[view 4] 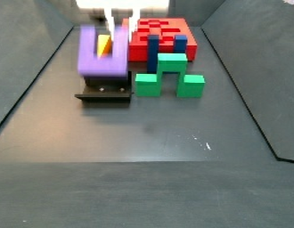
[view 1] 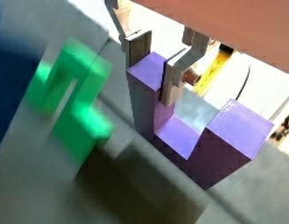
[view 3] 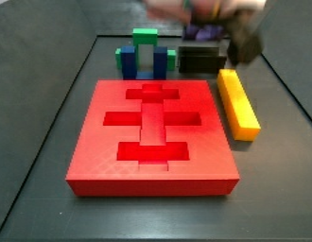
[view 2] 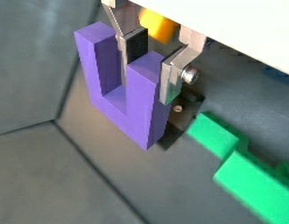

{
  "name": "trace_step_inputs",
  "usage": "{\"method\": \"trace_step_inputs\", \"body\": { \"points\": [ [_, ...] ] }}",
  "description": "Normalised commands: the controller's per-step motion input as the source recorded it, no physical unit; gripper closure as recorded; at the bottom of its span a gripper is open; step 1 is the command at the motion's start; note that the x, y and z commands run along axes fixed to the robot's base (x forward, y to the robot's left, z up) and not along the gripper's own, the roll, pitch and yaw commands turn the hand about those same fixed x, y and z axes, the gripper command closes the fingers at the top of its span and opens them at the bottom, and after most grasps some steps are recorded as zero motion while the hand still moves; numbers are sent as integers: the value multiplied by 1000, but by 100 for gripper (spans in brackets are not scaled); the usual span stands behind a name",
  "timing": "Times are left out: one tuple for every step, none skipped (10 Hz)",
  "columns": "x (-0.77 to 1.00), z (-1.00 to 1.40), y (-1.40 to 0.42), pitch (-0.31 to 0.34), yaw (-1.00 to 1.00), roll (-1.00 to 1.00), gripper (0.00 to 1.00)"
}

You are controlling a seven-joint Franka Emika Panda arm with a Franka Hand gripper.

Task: Pick up the purple object. Move up. Place the purple object on the fixture. Regrasp the purple object. Move to above the board. Insert the purple object.
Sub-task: Move to above the board.

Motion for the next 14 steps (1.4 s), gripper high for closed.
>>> {"method": "trace_step_inputs", "body": {
  "points": [
    [-9, 1400, 41, 4, 26, -104, 100],
    [1, 1400, 20, 18, 18, -42, 100],
    [-7, 1400, 18, 20, 12, -28, 100],
    [-5, 1400, 23, 23, 11, -25, 100],
    [19, 723, 1, 39, 12, -7, 100],
    [38, 325, -8, 64, 11, 5, 100],
    [43, 229, -13, 73, 13, 1, 100],
    [-663, 303, -1400, 145, -20, -1000, 100],
    [-675, 282, -1400, 144, -18, -1000, 100],
    [-715, 306, -1400, 134, -3, -1000, 100],
    [-717, 290, -1400, 135, 5, -1000, 100],
    [-720, 293, -1400, 129, 23, -1000, 100],
    [-729, 284, -1400, 127, 28, -1000, 100],
    [-272, 107, -460, 117, 35, -1000, 100]
  ]
}}
